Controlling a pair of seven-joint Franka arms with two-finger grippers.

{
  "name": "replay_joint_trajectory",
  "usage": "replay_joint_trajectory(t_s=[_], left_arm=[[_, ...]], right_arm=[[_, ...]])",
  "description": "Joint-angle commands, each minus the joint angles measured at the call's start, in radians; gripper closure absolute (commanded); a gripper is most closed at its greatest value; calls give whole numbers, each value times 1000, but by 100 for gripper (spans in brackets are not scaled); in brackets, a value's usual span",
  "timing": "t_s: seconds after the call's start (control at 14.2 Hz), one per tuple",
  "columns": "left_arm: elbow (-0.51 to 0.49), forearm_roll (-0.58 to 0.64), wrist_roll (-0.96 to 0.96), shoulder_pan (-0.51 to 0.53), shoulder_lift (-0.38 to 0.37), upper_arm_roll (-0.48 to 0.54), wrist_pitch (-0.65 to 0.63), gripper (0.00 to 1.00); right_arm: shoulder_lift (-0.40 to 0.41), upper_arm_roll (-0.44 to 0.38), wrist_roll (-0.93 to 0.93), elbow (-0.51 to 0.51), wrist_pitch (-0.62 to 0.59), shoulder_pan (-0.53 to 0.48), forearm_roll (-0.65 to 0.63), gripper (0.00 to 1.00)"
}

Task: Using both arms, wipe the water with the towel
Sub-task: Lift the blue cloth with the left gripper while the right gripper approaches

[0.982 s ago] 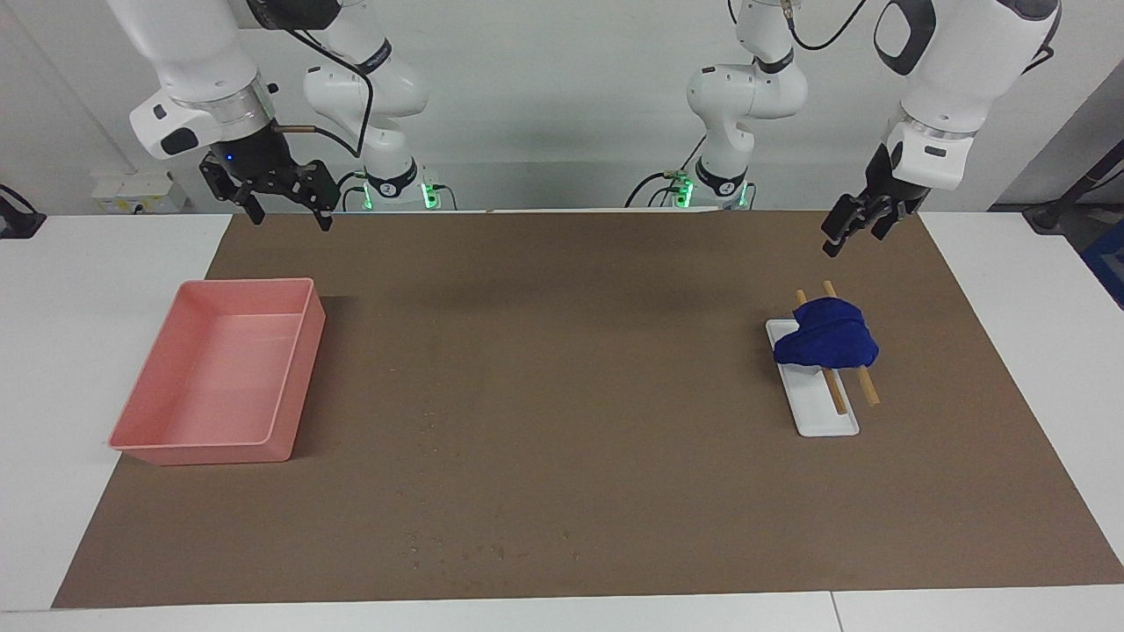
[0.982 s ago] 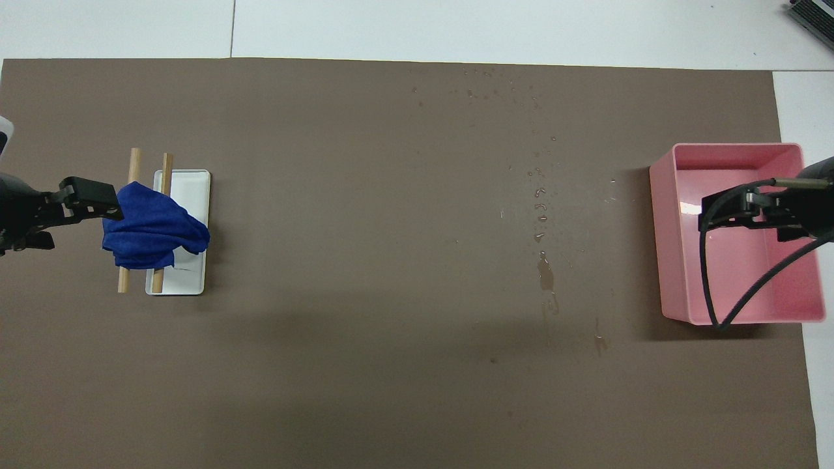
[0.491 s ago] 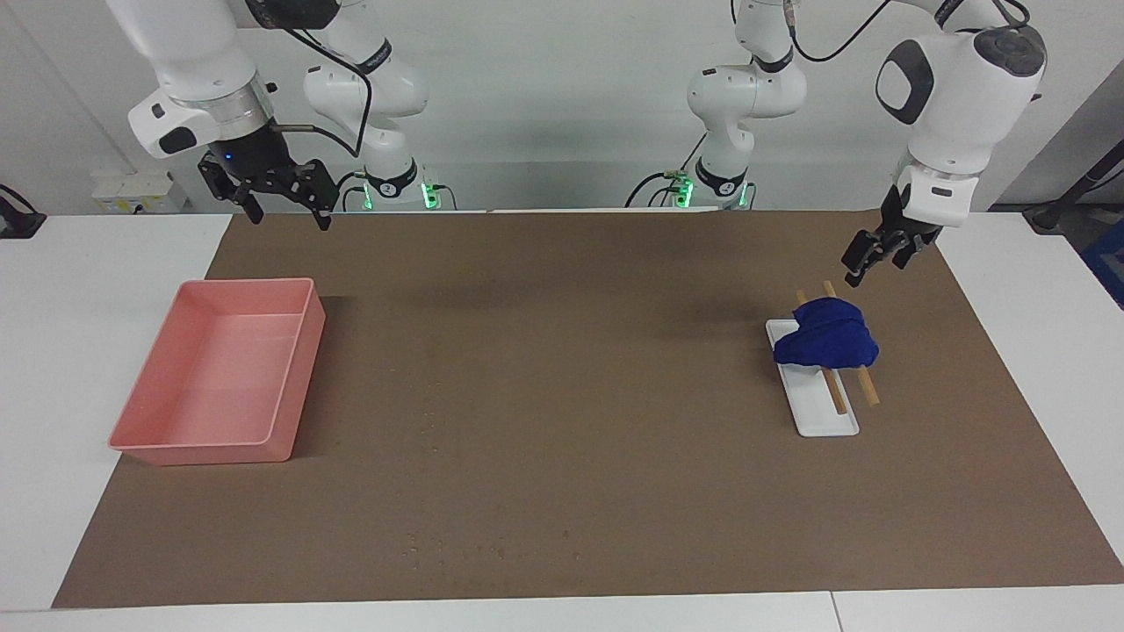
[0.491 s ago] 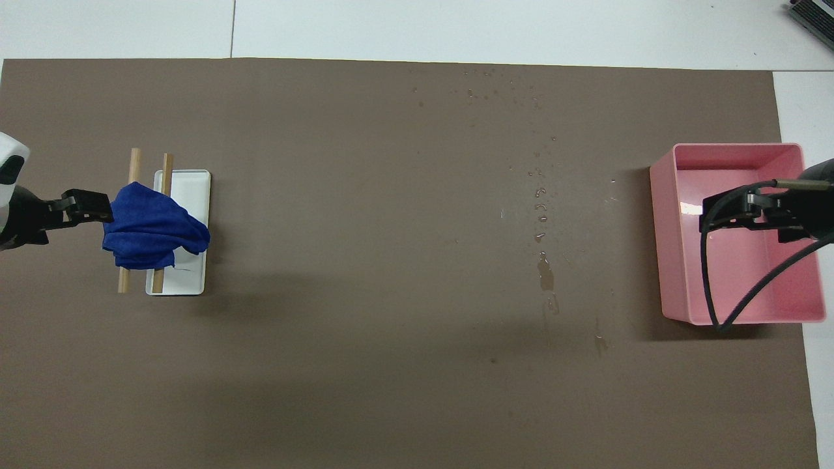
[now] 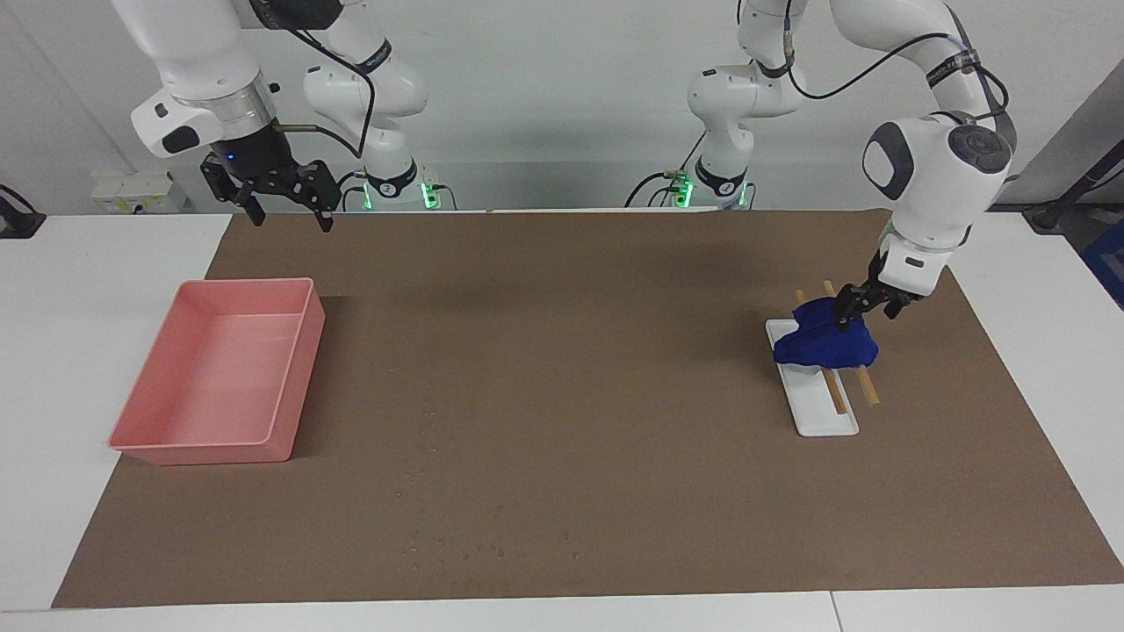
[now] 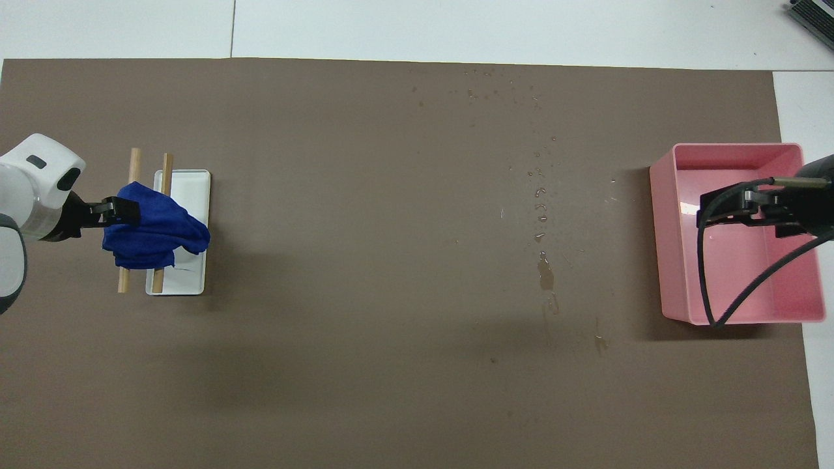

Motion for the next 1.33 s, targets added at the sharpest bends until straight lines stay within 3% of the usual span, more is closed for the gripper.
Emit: replay_joint_trajectory(t_s=[0.0, 0.07, 0.14, 0.28, 0.35, 0.42, 1.26], left_arm=[[-44, 17, 9, 1, -21, -7, 30, 0], [-52, 17, 6, -4, -23, -7, 30, 0], [-64, 17, 5, -5, -26, -7, 33, 8], [-62, 17, -1, -5, -26, -7, 19, 52], [-61, 17, -12, -5, -26, -5, 13, 80], [-58, 17, -20, -5, -26, -5, 2, 99], [169, 15, -59, -31, 14, -8, -278, 100]], right_arm=[[-15, 8, 0, -20, 25, -2, -22, 0], [-15, 7, 0, -20, 25, -2, -22, 0], [-16, 8, 1, -22, 24, -2, -20, 0], [-16, 8, 1, -23, 22, -2, -20, 0], [-16, 8, 1, -23, 22, -2, -19, 0], [-16, 8, 1, -23, 22, -2, -19, 0], [-26, 10, 15, -37, 24, -2, -3, 0]])
